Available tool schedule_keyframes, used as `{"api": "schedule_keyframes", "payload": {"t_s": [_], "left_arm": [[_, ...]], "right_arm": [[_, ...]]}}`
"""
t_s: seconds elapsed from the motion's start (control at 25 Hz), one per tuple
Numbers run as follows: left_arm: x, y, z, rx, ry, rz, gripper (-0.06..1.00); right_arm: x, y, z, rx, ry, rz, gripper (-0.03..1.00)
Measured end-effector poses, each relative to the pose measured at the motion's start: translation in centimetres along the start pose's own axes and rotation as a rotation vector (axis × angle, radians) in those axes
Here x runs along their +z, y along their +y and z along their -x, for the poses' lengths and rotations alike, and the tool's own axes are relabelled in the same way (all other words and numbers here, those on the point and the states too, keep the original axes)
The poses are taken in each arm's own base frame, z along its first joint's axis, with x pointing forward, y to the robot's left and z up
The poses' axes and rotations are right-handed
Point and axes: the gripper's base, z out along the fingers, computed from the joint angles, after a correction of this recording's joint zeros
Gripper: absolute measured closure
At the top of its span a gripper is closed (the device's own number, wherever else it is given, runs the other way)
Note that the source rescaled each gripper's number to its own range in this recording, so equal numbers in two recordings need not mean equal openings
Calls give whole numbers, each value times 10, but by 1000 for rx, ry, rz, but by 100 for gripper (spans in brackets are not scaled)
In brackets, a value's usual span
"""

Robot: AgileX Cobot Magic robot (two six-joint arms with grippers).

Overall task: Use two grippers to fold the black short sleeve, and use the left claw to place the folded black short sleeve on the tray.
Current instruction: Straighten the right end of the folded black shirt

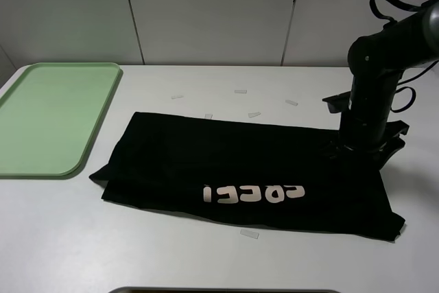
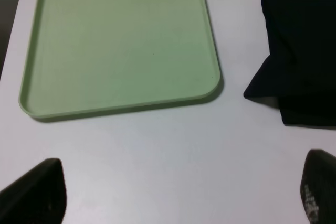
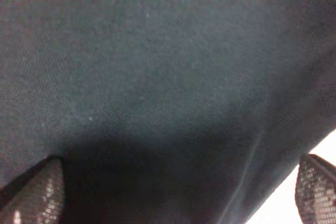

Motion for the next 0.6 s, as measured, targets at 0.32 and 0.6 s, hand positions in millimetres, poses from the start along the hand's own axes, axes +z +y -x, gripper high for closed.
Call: {"api": "schedule_keyframes", "payload": {"t_s": [0.32,0.6], "left_arm": [[0,0,0,0,0,0,7],[0,0,0,0,-1,0,7]], "right_arm": [[-44,-31,7,172,-214,54,1],[-67,-88,-8,482,-304,212,1]]}}
